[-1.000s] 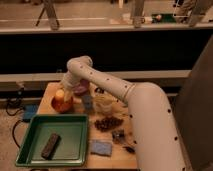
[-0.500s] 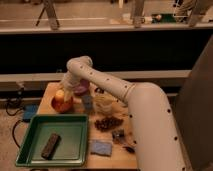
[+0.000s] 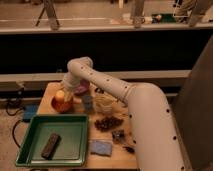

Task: Place apple in red bowl

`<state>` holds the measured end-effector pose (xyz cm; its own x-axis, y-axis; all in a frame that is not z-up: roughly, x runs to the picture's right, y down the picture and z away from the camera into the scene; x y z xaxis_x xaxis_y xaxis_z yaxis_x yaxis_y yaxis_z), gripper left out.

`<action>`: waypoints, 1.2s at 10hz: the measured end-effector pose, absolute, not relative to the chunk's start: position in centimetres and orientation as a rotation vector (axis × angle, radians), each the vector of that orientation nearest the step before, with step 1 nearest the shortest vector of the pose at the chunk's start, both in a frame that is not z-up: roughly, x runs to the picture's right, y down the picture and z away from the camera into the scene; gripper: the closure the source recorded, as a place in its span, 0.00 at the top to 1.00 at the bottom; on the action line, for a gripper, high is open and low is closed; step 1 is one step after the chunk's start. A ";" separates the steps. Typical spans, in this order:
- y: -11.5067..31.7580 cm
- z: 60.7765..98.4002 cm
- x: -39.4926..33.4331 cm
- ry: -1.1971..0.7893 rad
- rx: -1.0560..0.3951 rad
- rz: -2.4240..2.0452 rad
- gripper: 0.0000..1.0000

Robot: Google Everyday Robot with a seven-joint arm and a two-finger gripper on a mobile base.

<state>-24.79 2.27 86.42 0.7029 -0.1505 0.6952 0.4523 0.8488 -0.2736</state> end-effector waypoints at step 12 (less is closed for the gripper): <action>3.7 87.8 -25.5 -0.752 -0.494 -0.288 0.03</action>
